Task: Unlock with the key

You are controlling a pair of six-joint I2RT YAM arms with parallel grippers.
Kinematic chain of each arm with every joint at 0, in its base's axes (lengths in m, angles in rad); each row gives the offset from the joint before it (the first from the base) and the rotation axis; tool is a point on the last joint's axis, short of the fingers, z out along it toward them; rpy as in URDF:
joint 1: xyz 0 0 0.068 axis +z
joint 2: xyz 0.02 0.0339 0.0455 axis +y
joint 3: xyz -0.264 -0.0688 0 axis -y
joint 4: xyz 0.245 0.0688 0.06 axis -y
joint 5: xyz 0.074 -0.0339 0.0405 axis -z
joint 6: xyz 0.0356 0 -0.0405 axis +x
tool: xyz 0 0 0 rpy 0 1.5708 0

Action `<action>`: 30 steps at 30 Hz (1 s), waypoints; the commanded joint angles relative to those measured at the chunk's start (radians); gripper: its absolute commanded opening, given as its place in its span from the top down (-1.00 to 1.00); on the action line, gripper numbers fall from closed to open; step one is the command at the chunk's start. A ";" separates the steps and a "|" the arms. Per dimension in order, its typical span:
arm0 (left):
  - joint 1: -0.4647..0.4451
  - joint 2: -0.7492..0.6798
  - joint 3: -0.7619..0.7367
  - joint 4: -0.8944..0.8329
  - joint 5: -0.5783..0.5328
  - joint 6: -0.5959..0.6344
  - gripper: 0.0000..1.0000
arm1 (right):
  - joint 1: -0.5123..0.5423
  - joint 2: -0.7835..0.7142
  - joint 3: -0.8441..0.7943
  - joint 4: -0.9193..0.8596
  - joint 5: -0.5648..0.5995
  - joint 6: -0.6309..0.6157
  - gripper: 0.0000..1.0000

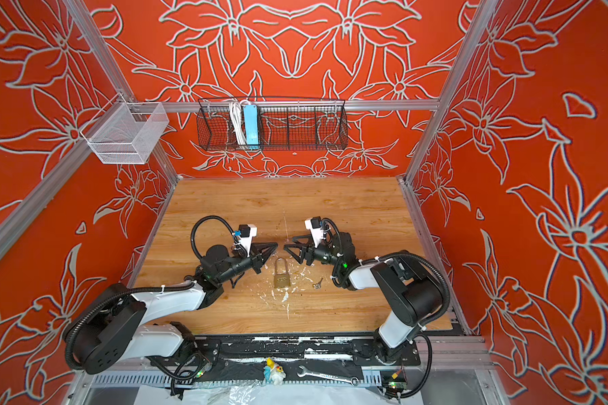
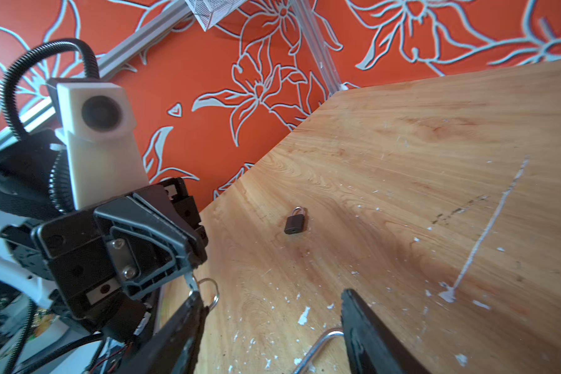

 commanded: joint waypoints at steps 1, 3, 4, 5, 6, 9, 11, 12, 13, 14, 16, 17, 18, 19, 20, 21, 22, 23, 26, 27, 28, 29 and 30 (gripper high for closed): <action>0.003 -0.002 -0.011 0.065 0.033 -0.019 1.00 | 0.016 0.026 0.036 0.093 -0.075 0.054 -0.25; 0.003 -0.004 -0.009 0.063 0.027 -0.030 1.00 | 0.025 0.031 0.040 0.095 -0.081 0.056 -0.20; 0.004 -0.004 -0.008 0.067 0.025 -0.039 1.00 | 0.030 0.030 0.043 0.088 -0.083 0.051 -0.19; 0.004 0.001 -0.007 0.075 0.029 -0.047 1.00 | 0.034 0.026 0.045 0.079 -0.084 0.044 -0.18; 0.004 0.004 -0.005 0.078 0.033 -0.053 1.00 | 0.039 0.021 0.043 0.066 -0.080 0.036 -0.18; 0.004 0.018 0.005 0.078 0.054 -0.072 1.00 | 0.056 0.011 0.047 0.044 -0.084 0.013 -0.16; 0.004 0.025 0.002 0.099 0.048 -0.084 1.00 | 0.066 0.009 0.047 0.041 -0.088 0.010 -0.13; 0.004 0.028 -0.001 0.106 0.044 -0.086 1.00 | 0.071 0.009 0.049 0.039 -0.089 0.010 -0.11; 0.004 0.029 -0.001 0.105 0.042 -0.089 1.00 | 0.075 0.009 0.053 0.035 -0.089 0.006 -0.10; 0.004 0.032 0.002 0.105 0.043 -0.093 1.00 | 0.079 0.010 0.054 0.029 -0.090 0.002 -0.09; 0.004 0.039 0.003 0.119 0.051 -0.103 1.00 | 0.088 0.016 0.064 0.015 -0.092 -0.004 -0.06; 0.004 0.042 0.000 0.127 0.051 -0.108 1.00 | 0.091 0.020 0.070 0.006 -0.096 -0.007 -0.03; 0.003 0.044 -0.001 0.130 0.053 -0.112 1.00 | 0.093 0.023 0.074 0.004 -0.097 -0.008 0.01; 0.004 0.044 0.000 0.129 0.056 -0.112 1.00 | 0.096 0.027 0.077 0.000 -0.097 -0.009 0.06; 0.004 0.044 0.002 0.124 0.057 -0.112 1.00 | 0.097 0.028 0.079 -0.002 -0.096 -0.008 0.10; 0.003 0.044 0.004 0.121 0.059 -0.113 1.00 | 0.099 0.031 0.079 -0.002 -0.092 -0.008 0.14; 0.004 0.046 0.006 0.120 0.067 -0.115 1.00 | 0.101 0.033 0.081 -0.003 -0.087 -0.007 0.17; 0.004 0.048 0.007 0.120 0.076 -0.118 1.00 | 0.101 0.035 0.083 -0.009 -0.084 -0.010 0.19; 0.004 0.050 0.012 0.123 0.087 -0.126 1.00 | 0.104 0.036 0.095 -0.046 -0.082 -0.021 0.35; 0.004 0.047 0.012 0.123 0.085 -0.125 1.00 | 0.104 0.036 0.096 -0.049 -0.084 -0.023 0.39; 0.004 0.044 0.011 0.121 0.084 -0.126 1.00 | 0.106 0.037 0.096 -0.051 -0.082 -0.025 0.40; 0.004 0.040 0.009 0.119 0.082 -0.126 1.00 | 0.106 0.038 0.099 -0.053 -0.082 -0.027 0.40; 0.004 0.035 0.008 0.117 0.082 -0.124 1.00 | 0.107 0.038 0.100 -0.057 -0.081 -0.029 0.40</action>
